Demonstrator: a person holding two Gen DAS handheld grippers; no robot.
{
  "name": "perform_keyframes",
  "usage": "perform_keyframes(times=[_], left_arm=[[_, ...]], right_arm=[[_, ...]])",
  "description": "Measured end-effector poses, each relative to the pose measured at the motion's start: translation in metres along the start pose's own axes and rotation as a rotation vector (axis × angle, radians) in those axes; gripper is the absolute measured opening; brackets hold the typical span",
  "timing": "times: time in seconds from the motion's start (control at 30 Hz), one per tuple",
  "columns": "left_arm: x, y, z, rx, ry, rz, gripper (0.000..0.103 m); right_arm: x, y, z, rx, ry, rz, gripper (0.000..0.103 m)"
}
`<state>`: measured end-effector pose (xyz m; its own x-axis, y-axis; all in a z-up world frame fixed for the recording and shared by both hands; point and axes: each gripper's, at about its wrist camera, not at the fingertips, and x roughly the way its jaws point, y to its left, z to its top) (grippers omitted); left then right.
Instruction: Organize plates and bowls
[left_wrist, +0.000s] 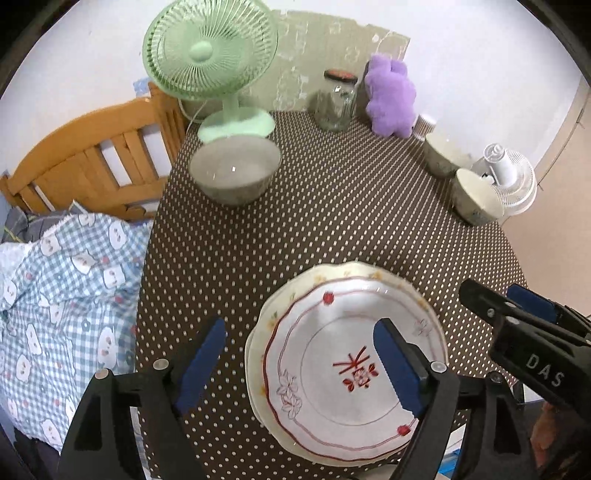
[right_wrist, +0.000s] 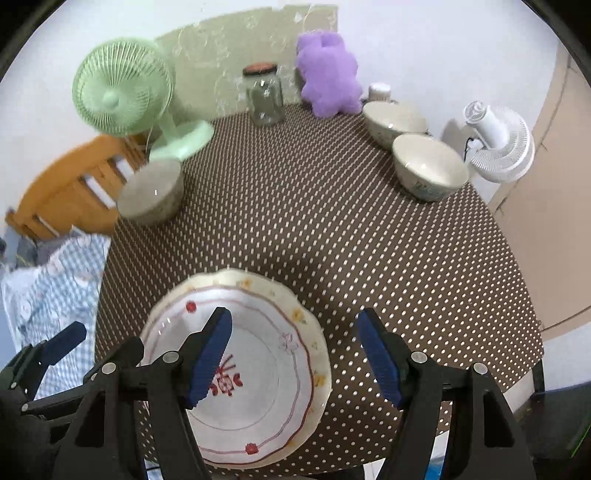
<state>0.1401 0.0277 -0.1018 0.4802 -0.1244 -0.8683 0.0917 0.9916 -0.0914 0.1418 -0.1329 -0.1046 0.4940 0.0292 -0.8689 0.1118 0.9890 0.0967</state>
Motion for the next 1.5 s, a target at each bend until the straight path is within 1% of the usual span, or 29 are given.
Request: perform_keyframes(times=[0.13, 0.23, 0.33, 0.43, 0.6, 0.63, 0.67, 0.7, 0.83, 1.07, 1.27, 1.37, 1.5], left_arm=[[-0.006, -0.01, 0.011, 0.01, -0.021, 0.011, 0.087], [-0.007, -0.022, 0.02, 0.023, -0.033, 0.01, 0.087], [-0.006, -0.035, 0.028, 0.021, -0.04, 0.005, 0.087], [-0.002, -0.053, 0.036, 0.03, -0.049, 0.033, 0.087], [0.005, -0.09, 0.05, 0.039, -0.065, 0.048, 0.086], [0.007, -0.097, 0.053, 0.038, -0.062, 0.054, 0.085], [0.01, -0.106, 0.058, 0.037, -0.061, 0.07, 0.08], [0.013, -0.114, 0.062, 0.033, -0.061, 0.08, 0.079], [0.029, -0.142, 0.08, 0.01, -0.045, 0.082, 0.078], [0.052, -0.198, 0.108, -0.003, -0.089, 0.114, 0.078], [0.074, -0.232, 0.131, -0.017, -0.099, 0.135, 0.078], [0.089, -0.244, 0.144, -0.035, -0.1, 0.139, 0.077], [0.109, -0.256, 0.158, -0.036, -0.089, 0.147, 0.076]], right_arm=[[-0.012, -0.003, 0.01, -0.019, -0.026, -0.008, 0.073], [-0.017, -0.011, 0.015, -0.009, -0.04, -0.011, 0.073], [-0.017, -0.028, 0.023, 0.004, -0.046, 0.011, 0.073], [-0.014, -0.044, 0.032, -0.004, -0.035, 0.032, 0.073], [-0.006, -0.077, 0.052, -0.016, -0.027, 0.036, 0.073], [-0.004, -0.088, 0.059, -0.012, -0.027, 0.043, 0.073], [-0.001, -0.094, 0.064, -0.01, -0.024, 0.051, 0.073], [0.002, -0.104, 0.07, -0.01, -0.017, 0.068, 0.073], [0.011, -0.132, 0.093, -0.041, -0.029, 0.076, 0.073], [0.032, -0.184, 0.128, -0.052, -0.036, 0.097, 0.073], [0.054, -0.223, 0.156, -0.071, -0.036, 0.108, 0.073], [0.066, -0.235, 0.169, -0.085, -0.034, 0.102, 0.073], [0.083, -0.249, 0.186, -0.09, -0.037, 0.088, 0.073]])
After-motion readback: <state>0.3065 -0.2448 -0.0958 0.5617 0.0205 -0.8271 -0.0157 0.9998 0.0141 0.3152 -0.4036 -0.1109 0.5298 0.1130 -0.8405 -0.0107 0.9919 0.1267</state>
